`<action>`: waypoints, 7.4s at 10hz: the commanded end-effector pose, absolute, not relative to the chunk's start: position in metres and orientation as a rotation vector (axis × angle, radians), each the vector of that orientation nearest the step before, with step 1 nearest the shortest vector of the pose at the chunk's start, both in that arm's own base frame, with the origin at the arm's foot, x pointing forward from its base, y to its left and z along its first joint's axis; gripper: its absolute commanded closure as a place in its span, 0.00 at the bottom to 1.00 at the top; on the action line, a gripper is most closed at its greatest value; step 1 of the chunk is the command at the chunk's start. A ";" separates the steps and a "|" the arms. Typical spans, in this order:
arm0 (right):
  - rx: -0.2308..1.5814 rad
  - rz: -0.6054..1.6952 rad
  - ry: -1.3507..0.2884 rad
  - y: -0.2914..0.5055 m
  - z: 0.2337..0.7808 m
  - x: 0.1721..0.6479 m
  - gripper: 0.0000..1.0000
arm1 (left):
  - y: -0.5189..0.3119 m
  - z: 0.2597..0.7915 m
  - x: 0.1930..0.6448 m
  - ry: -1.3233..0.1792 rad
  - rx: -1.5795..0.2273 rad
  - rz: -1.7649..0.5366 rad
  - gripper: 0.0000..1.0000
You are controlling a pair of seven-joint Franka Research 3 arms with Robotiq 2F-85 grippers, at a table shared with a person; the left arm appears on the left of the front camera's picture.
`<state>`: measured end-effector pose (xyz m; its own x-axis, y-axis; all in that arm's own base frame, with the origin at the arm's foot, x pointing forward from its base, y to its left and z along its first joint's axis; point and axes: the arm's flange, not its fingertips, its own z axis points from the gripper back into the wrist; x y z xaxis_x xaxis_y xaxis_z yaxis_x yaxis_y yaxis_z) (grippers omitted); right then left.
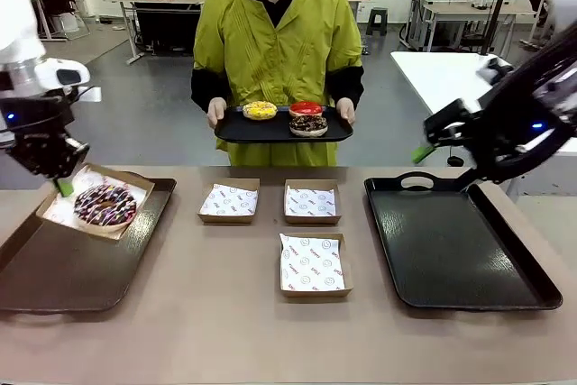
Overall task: Individually package the donuts and arrange them on the tray.
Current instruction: Place the picked Paper togo box on the Handle tray while simultaneously picking up another Paper togo box from the table with the other hand.
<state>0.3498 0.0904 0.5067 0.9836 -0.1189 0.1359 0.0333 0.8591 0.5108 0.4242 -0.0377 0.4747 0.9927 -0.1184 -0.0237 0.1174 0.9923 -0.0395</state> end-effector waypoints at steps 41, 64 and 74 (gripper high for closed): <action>0.092 0.010 -0.075 0.258 0.322 0.378 1.00 | -0.023 0.368 0.404 0.063 -0.041 -0.071 0.00; 0.084 -0.055 -0.044 0.246 0.545 0.496 1.00 | 0.259 0.401 0.335 -0.067 -1.258 0.131 0.02; 0.111 -0.041 -0.044 0.242 0.530 0.504 1.00 | 0.259 0.395 0.328 -0.044 -1.231 0.153 0.02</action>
<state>0.5049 0.2426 0.5285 0.9984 -0.0413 0.0384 0.0368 0.9930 0.1122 0.3311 0.2590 0.3916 0.9893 0.1341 -0.0570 -0.0985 0.3268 -0.9399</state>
